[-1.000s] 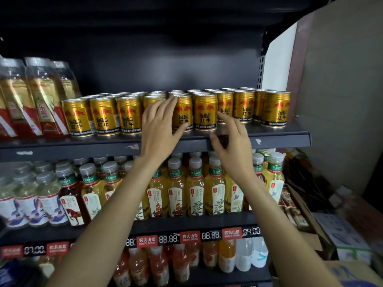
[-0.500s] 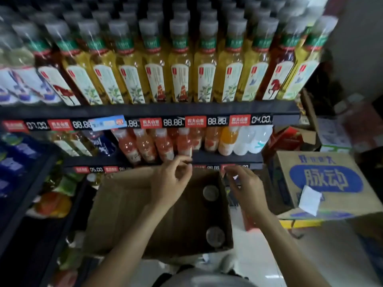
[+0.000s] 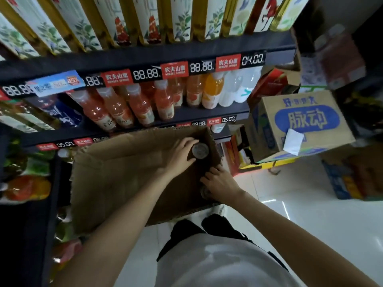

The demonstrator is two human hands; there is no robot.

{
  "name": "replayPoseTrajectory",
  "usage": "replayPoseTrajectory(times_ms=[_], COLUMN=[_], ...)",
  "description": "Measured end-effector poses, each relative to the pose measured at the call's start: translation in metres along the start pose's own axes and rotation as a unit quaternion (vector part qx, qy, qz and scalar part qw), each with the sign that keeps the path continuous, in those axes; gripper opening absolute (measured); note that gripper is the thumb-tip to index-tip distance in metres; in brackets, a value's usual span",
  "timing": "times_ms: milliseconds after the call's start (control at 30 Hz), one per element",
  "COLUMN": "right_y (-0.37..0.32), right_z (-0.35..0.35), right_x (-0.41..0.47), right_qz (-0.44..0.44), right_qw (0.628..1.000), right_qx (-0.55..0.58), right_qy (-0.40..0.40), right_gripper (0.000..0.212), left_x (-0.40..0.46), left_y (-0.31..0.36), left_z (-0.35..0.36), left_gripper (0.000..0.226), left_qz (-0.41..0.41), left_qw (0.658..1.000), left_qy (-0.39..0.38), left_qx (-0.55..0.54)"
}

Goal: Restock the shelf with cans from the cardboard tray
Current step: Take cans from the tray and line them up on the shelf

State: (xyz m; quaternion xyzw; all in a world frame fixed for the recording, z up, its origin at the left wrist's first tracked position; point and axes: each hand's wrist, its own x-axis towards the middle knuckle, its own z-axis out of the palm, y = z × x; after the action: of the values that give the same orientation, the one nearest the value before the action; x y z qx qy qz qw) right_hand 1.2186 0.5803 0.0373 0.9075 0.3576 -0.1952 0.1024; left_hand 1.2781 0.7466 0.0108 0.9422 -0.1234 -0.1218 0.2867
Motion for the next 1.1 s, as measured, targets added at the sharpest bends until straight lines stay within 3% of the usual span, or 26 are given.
replayPoseTrajectory(times_ms=[100,200,467,600,700,900,1000,1100], right_y=[-0.004,-0.002,-0.009,-0.010,-0.010,-0.019,-0.013,0.004], right_z=[-0.005,-0.007,-0.010,-0.011,-0.009,0.000,-0.011,-0.039], right_x=[0.006,0.010,0.017,0.024,0.031,0.046,0.042,0.023], right_qz=[0.006,0.016,0.025,0.055,0.083,0.082,0.116,0.166], right_qw=[1.000,0.999,0.997,0.995,0.994,0.994,0.982,0.943], right_qx=[-0.009,-0.016,0.018,0.050,0.068,0.056,0.148,0.279], right_qy=[0.005,-0.040,-0.074,-0.063,-0.032,-0.053,-0.024,0.067], right_gripper=[0.030,0.038,0.035,0.057,0.057,0.052,0.062,0.072], left_x=[0.024,0.034,0.021,-0.012,-0.033,-0.053,-0.057,-0.064], left_y=[-0.002,-0.003,-0.012,-0.032,-0.040,-0.048,-0.049,-0.047], left_z=[0.011,0.023,0.019,0.007,0.002,0.018,0.019,-0.004], left_gripper=[0.072,0.073,0.072,0.071,0.069,0.070,0.071,0.076], left_qz=[0.012,-0.008,-0.059,-0.103,-0.124,-0.195,-0.210,-0.218], left_qw=[0.994,0.983,0.996,0.994,0.990,0.978,0.975,0.968], left_qy=[-0.075,-0.120,-0.049,0.025,0.071,0.050,0.023,0.044], left_qx=[0.085,0.140,0.044,-0.004,-0.013,-0.048,-0.064,-0.112])
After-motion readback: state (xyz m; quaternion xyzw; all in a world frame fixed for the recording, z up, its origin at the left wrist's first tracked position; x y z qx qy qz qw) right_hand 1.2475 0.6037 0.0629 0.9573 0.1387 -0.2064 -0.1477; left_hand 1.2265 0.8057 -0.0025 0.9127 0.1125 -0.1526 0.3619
